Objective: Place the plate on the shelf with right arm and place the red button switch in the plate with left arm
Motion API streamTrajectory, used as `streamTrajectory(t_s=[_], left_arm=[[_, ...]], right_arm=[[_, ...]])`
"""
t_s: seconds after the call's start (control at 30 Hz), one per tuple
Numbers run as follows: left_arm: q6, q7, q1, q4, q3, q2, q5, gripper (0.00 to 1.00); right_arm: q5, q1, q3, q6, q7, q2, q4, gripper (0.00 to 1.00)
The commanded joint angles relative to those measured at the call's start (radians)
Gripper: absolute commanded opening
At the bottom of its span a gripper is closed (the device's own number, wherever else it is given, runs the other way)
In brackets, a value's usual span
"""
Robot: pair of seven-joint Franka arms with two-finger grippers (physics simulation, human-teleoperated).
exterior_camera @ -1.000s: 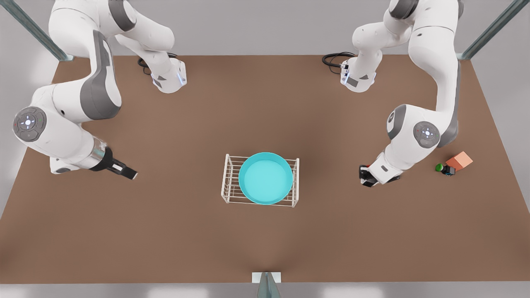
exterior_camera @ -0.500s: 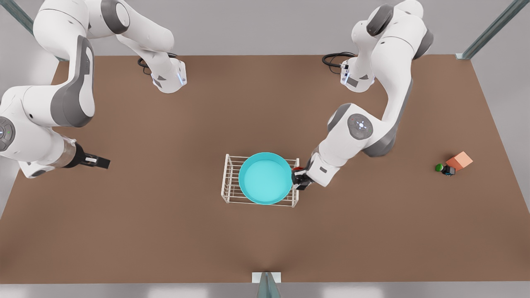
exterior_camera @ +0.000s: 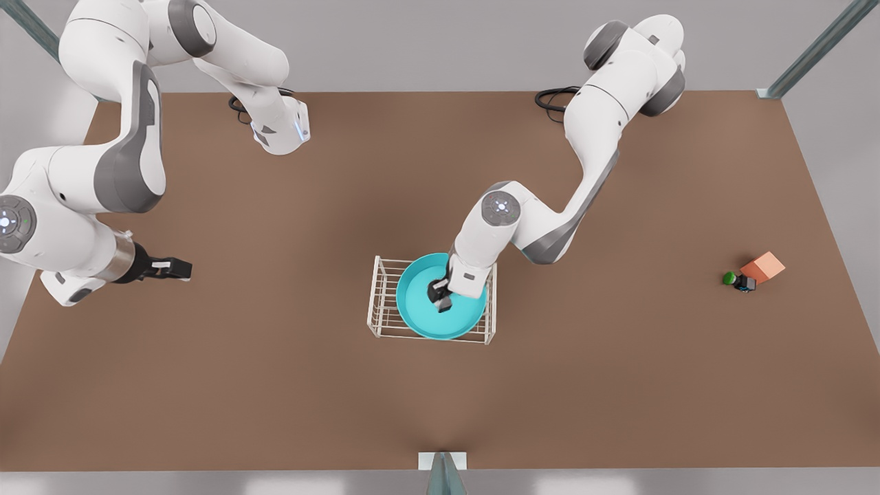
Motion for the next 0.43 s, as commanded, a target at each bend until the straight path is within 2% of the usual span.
streamTrajectory(t_s=[0.0,0.03,0.1,0.13,0.2,0.4], left_arm=[[-0.136,-0.395,0.028,0.006,0.002,-0.032,0.025,1.00],[-0.340,-0.160,0.099,0.016,0.001,-0.087,0.015,1.00],[-0.622,0.330,0.281,0.047,-0.006,-0.161,0.018,1.00],[-0.658,0.590,0.363,0.049,0.004,-0.190,0.019,1.00],[-0.661,0.677,0.435,0.061,0.010,-0.190,0.021,1.00],[-0.711,0.740,0.446,0.049,0.002,-0.187,0.019,1.00]], right_arm=[[0.000,0.000,0.001,0.013,-0.118,-0.001,0.001,1.00],[0.000,0.000,-0.001,0.015,-0.118,-0.001,0.001,1.00],[0.002,-0.003,-0.001,0.015,-0.123,0.002,0.001,1.00],[0.002,-0.001,-0.001,0.015,-0.121,0.006,0.001,1.00],[0.002,-0.001,-0.001,0.016,-0.123,0.008,0.001,1.00],[0.002,0.002,0.003,0.015,-0.117,0.019,0.001,1.00]])
